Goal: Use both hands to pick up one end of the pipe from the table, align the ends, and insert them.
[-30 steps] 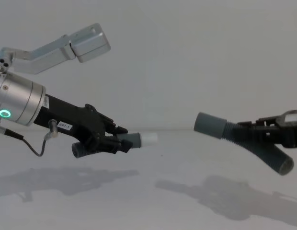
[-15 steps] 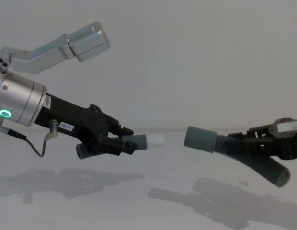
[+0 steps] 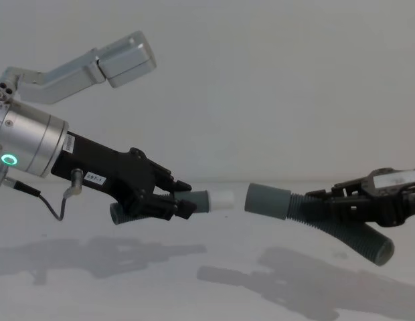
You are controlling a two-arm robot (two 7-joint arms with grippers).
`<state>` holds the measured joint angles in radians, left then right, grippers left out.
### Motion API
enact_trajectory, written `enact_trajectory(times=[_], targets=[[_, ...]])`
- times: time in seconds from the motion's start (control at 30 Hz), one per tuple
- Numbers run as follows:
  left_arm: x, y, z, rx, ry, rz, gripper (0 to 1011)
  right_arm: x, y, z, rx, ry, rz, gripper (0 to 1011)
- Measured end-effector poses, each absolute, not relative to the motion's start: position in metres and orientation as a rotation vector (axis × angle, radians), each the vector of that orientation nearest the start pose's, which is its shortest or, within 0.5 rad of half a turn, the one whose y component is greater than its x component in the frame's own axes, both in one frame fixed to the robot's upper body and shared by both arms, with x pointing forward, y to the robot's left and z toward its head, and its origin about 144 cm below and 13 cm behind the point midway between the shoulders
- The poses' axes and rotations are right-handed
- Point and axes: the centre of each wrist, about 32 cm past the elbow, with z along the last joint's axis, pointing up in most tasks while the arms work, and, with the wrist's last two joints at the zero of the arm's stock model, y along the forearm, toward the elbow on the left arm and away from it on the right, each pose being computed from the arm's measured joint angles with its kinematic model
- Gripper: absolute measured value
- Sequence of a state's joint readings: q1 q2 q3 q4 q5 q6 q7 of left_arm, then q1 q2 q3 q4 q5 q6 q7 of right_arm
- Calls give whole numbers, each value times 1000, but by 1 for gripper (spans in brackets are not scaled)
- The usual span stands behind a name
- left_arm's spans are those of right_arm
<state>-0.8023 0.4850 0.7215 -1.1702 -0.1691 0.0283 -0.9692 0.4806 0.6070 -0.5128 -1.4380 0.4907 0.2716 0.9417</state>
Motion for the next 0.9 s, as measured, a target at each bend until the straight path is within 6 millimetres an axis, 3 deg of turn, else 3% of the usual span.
enact_trajectory(times=[0.9], targets=[[626,251,1282,555,-320,233,355,565,-282,1234,-334,99,-342,256]])
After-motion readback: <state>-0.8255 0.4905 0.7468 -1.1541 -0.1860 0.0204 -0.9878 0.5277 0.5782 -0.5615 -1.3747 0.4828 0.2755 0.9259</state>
